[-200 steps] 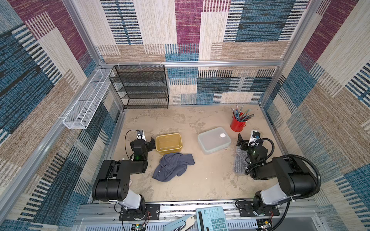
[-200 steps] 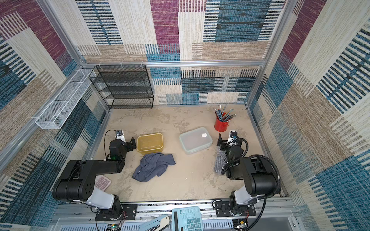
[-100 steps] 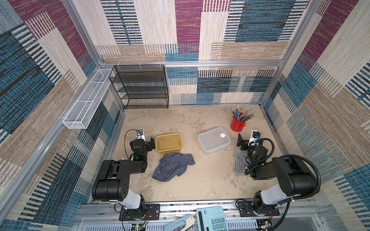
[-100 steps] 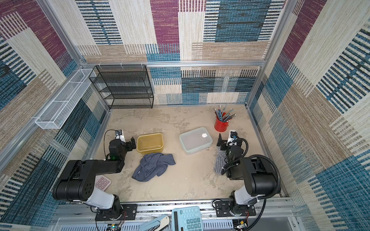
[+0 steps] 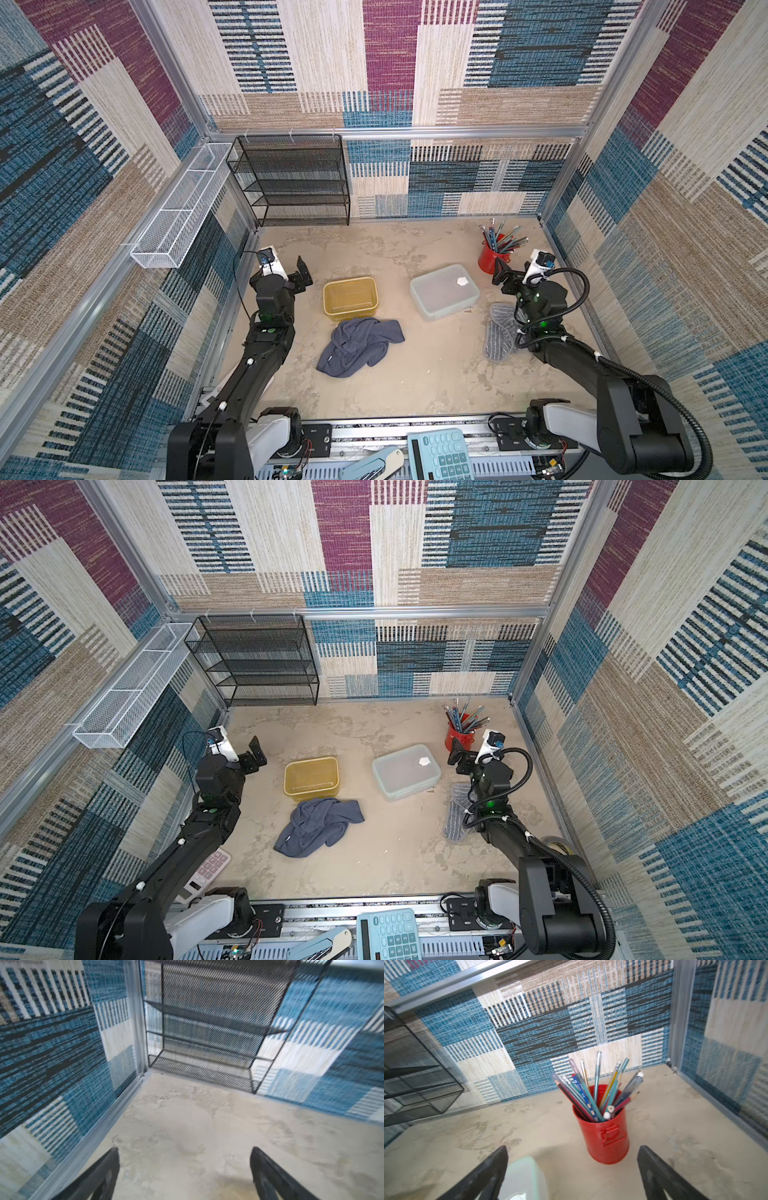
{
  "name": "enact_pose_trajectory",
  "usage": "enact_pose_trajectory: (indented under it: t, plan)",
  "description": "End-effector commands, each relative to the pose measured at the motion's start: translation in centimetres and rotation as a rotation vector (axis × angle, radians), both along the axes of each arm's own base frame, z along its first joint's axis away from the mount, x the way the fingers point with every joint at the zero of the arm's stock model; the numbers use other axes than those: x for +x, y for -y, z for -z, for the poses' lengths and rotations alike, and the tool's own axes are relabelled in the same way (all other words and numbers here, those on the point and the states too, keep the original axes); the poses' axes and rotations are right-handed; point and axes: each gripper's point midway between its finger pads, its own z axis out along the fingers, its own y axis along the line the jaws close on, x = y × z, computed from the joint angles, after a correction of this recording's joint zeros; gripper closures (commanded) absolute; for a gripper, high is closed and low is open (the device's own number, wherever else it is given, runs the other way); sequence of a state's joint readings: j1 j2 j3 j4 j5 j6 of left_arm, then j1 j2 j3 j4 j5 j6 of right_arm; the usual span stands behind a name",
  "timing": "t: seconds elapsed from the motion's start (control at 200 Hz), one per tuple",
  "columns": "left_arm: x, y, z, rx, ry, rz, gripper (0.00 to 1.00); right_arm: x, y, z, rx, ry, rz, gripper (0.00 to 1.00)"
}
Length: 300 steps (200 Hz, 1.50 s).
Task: Wipe the insides of the lunch boxes
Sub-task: Adjust the lunch box at the center of the board.
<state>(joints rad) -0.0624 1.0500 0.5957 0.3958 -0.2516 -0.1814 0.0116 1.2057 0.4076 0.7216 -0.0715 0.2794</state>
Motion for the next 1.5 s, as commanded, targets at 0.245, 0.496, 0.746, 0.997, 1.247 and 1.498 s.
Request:
enact_pose_trajectory:
  t: [0.245,0.496,0.746,0.997,1.247,1.498]
  plan:
    - [-1.7,16.6,-0.2,0.036,-0.107,0.317,0.06,1.4,-5.1,1.9,0.28,-0.126,-0.276,0.02]
    - [-3.3,26.0,3.2,0.064,-0.229,0.446,0.04,1.5,-5.6,3.3,0.336,-0.167,-0.296,0.02]
    - [-4.1,33.0,8.0,-0.041,-0.387,0.601,0.04,1.2,-5.7,5.4,0.38,-0.239,-0.285,0.0]
    - [-1.1,35.6,8.4,-0.005,-0.441,0.658,0.0,-0.2,-5.8,6.2,0.469,-0.295,-0.274,0.01]
    - [3.8,36.5,10.2,-0.126,-0.515,0.763,0.01,-1.9,-7.0,7.7,0.564,-0.365,-0.322,0.05]
    - [5.9,39.4,12.4,-0.119,-0.584,0.896,0.05,-3.1,-8.7,8.4,0.591,-0.412,-0.373,0.1]
